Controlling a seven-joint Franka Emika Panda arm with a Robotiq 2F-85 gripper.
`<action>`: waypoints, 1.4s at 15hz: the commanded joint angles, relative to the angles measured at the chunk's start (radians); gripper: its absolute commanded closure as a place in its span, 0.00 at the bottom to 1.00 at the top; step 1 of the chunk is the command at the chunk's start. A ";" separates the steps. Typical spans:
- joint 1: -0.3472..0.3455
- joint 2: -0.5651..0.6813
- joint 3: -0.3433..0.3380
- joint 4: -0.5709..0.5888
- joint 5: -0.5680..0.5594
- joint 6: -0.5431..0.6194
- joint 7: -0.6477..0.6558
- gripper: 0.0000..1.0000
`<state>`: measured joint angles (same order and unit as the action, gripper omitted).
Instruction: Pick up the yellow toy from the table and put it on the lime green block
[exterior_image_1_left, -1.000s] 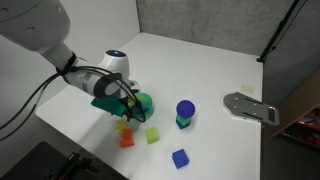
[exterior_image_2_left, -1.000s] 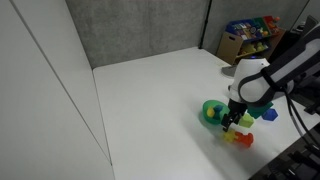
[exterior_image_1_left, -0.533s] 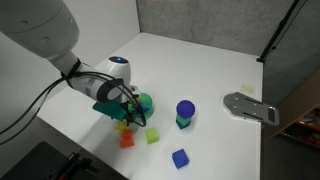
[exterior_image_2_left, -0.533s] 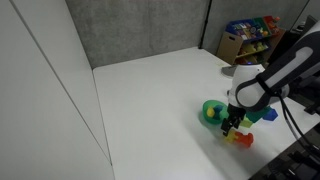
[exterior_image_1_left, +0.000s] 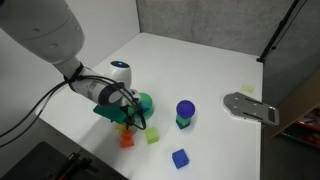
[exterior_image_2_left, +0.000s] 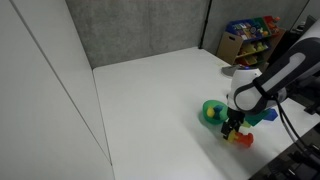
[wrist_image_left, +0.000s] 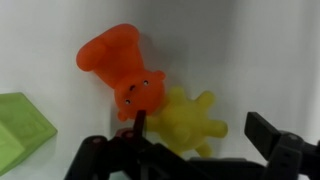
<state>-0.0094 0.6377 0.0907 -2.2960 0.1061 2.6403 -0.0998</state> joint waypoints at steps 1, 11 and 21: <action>0.007 0.006 -0.008 0.021 -0.015 -0.021 0.020 0.25; -0.010 -0.134 0.045 -0.022 0.013 -0.137 -0.020 0.83; -0.027 -0.365 0.025 -0.019 0.056 -0.224 -0.027 0.83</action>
<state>-0.0151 0.3491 0.1352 -2.2969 0.1279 2.4478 -0.1005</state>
